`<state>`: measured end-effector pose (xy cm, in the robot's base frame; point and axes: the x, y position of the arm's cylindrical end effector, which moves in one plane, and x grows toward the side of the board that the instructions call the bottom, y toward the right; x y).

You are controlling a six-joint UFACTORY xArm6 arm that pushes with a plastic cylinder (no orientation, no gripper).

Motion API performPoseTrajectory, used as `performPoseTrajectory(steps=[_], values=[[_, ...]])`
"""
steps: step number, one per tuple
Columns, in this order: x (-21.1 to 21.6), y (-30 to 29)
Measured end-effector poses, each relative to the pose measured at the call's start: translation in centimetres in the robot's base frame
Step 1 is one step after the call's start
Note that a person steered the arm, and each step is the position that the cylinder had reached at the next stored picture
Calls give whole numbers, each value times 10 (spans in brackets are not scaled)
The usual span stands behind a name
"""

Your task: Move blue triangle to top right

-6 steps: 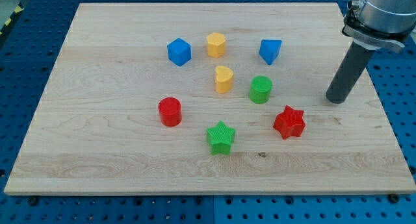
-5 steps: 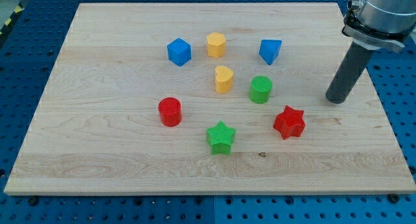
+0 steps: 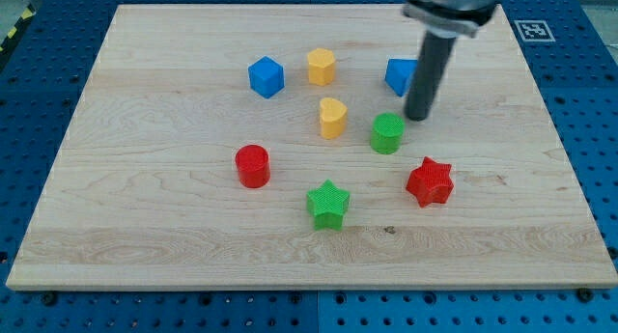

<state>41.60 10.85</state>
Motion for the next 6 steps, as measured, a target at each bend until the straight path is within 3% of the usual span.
performPoseTrajectory(steps=[1, 2, 6], values=[[-4, -3], [-42, -17], [-51, 19]])
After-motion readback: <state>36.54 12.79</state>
